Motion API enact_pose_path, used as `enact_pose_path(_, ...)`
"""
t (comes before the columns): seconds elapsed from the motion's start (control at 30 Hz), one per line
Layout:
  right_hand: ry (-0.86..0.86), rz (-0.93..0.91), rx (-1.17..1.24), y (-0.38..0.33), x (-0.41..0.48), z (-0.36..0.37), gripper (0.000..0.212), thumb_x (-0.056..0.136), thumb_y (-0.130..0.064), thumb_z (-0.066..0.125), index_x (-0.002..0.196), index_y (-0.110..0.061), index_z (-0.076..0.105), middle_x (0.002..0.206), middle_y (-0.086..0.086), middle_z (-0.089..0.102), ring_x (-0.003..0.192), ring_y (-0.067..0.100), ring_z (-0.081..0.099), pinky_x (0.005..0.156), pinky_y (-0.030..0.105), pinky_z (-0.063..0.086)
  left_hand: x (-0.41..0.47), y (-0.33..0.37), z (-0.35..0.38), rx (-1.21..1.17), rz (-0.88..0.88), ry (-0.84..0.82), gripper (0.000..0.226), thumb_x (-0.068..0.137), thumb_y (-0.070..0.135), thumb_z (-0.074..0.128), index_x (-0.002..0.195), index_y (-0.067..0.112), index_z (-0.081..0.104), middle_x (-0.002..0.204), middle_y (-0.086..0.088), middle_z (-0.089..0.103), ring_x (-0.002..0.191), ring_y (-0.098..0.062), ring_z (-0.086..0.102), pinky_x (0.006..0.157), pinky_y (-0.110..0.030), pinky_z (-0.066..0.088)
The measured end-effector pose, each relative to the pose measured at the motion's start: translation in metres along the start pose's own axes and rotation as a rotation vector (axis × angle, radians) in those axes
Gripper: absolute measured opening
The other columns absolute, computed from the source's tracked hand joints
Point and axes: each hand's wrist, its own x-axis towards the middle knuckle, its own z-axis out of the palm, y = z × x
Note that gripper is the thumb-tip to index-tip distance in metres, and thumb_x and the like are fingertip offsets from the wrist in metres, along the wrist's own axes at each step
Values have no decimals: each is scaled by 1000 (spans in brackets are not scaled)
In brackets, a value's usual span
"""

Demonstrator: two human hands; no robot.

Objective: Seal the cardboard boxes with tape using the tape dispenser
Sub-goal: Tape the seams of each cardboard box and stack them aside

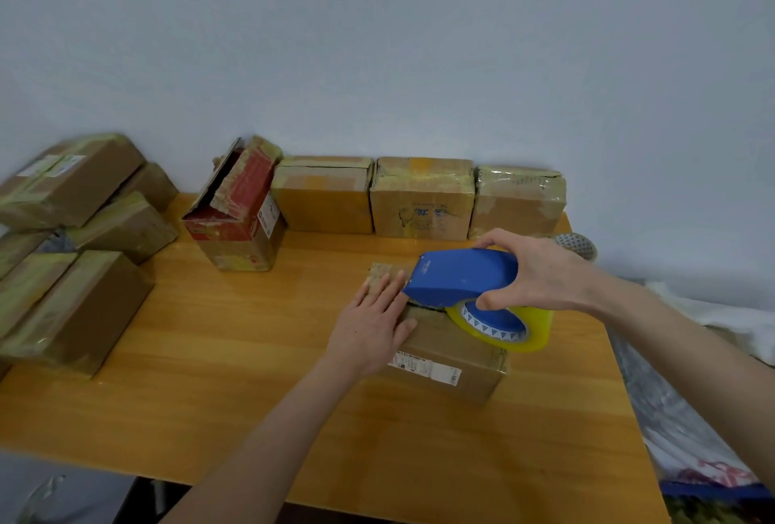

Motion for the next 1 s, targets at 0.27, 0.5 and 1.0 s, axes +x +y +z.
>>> enact_pose_path(0.27, -64, 53, 6, 6, -5, -9, 53, 71, -41, 77, 112, -37, 45, 95, -8, 62, 79, 12, 64, 74, 35, 56, -1, 3, -3, -3, 20, 8, 66, 89, 58, -6, 145, 26, -20, 159, 4, -17, 145, -9, -16, 121, -34, -3)
enact_pose_path(0.5, -90, 92, -71, 3, -8, -4, 53, 69, -52, 74, 109, -38, 43, 93, -12, 62, 80, 11, 63, 78, 37, 55, -2, -2, 1, 0, 62, -36, 81, 81, 68, -12, 148, 23, -14, 158, 4, -17, 145, -11, -19, 120, -34, -8)
enact_pose_path(1.0, -1, 42, -35, -8, -1, -1, 60, 72, -50, 74, 122, -37, 44, 108, -9, 60, 90, 13, 62, 80, 35, 55, 0, -10, -7, 24, 27, -58, 94, 74, 75, -19, 149, 18, -15, 155, 2, -22, 145, -15, -19, 121, -37, -7)
